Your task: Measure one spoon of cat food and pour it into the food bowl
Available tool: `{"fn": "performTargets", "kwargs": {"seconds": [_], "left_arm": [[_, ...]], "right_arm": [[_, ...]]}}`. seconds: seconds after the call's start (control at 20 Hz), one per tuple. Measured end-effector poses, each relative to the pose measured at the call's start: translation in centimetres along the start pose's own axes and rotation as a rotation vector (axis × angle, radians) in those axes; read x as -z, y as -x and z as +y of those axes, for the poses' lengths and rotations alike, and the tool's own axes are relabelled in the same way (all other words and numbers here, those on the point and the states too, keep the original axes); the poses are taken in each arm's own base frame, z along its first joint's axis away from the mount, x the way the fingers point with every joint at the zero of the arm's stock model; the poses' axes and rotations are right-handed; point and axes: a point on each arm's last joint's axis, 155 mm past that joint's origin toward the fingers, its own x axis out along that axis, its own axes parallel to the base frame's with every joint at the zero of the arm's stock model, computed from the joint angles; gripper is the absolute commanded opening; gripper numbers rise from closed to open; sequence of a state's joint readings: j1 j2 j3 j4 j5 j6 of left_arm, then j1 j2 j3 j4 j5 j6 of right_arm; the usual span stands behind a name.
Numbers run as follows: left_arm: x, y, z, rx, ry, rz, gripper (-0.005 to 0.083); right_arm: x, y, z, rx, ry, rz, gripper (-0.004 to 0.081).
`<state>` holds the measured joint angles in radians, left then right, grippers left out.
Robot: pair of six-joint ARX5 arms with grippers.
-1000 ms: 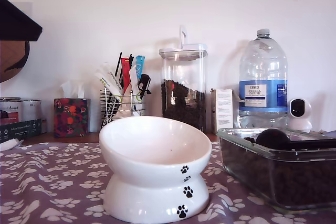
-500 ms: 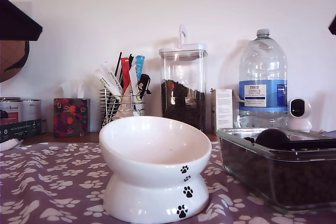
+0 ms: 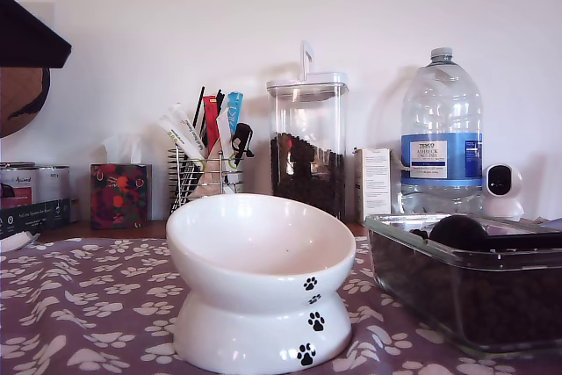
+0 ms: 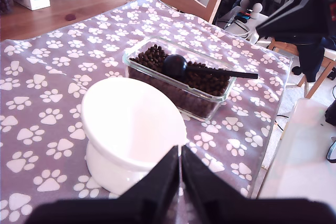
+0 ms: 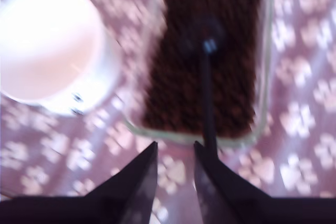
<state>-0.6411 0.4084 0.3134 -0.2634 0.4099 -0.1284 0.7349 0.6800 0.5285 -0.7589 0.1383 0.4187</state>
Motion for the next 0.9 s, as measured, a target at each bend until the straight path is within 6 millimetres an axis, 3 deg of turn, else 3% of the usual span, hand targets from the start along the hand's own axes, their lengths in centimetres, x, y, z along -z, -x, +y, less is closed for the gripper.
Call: {"fn": "performTargets", "kwargs": {"seconds": [0.25,0.5,0.65,0.8,0.9], "left_arm": [[0.0,0.0,0.0,0.0,-0.001,0.0,-0.0019],[0.0,0.0,0.0,0.0,-0.001,0.0,-0.0019],[0.0,0.0,0.0,0.0,0.0,0.0,-0.0019],[0.0,0.0,0.0,0.0,0.0,0.0,-0.0019],[0.0,0.0,0.0,0.0,0.0,0.0,-0.0019]], "right_arm": [[2.4,-1.8,-0.8,0.073,0.025,0.163,0.0248],[0.7,-1.0,0.3,0.039,0.045,0.15,0.0248],[-0.7,0.9,0.5,0.041,0.07,0.15,0.0248],[-1.8,2.7,-0.7,0.098,0.067,0.182,0.025],[-0.6,2.2,-1.9,0.146,0.069,0.272,0.025]]}}
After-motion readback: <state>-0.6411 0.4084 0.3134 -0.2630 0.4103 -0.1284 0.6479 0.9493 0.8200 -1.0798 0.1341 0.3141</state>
